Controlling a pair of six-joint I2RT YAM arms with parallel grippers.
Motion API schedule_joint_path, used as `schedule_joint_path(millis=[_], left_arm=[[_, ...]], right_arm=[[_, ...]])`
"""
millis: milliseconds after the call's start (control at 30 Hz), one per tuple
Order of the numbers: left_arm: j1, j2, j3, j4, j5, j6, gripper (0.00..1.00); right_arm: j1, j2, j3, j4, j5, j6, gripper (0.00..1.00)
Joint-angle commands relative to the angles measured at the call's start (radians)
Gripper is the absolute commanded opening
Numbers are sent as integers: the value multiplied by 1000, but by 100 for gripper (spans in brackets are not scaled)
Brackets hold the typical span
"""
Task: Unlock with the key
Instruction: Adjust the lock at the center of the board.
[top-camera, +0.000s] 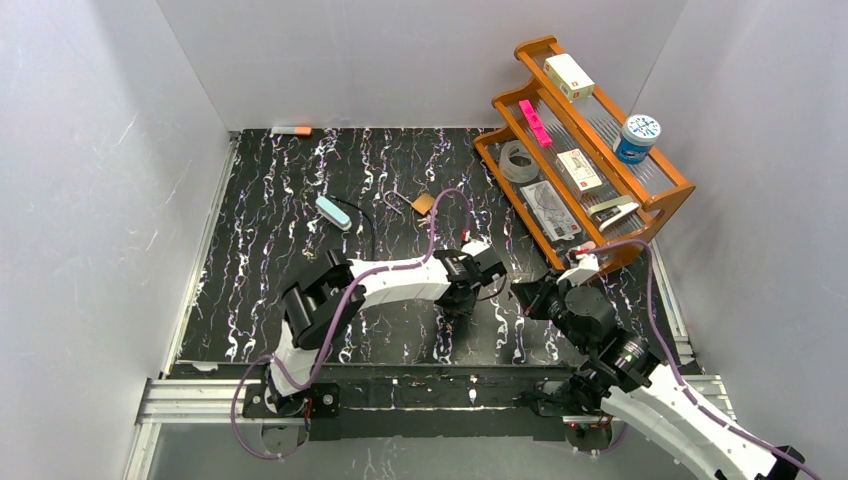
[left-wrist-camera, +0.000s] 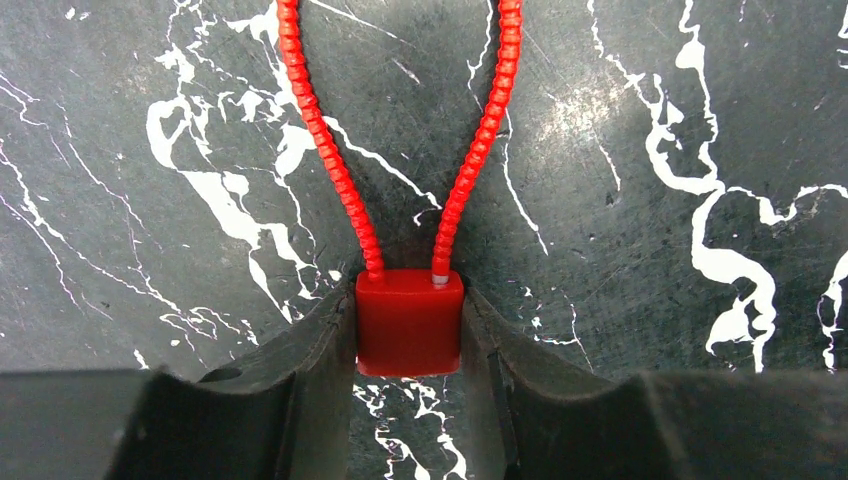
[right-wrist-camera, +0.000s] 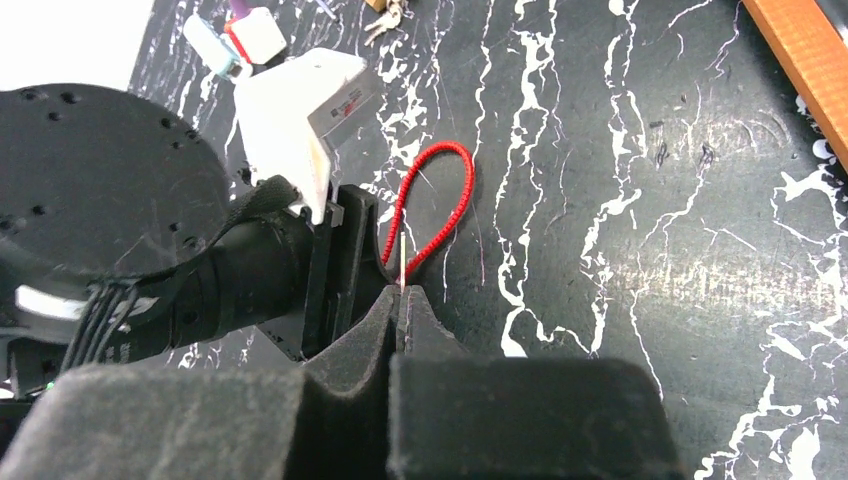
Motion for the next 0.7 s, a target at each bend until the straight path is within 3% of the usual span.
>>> schedule_joint_path(millis=[0, 167, 300, 500, 667], left_arm=[[-1, -59, -60, 29, -77, 15, 0], [0, -225, -190, 165, -150, 21, 0], [0, -385, -348, 319, -162, 47, 0], [0, -675, -628, 715, -42, 176, 0], [0, -816, -773, 928, 101, 286, 0]], right_arm=[[-1, 90, 66, 36, 15, 23, 1], [-2, 273, 96, 72, 6, 38, 1], [-10, 368, 104, 196, -13, 0, 1], [-54, 522, 147, 372, -89, -72, 1], [-126, 611, 155, 511, -210, -100, 1]])
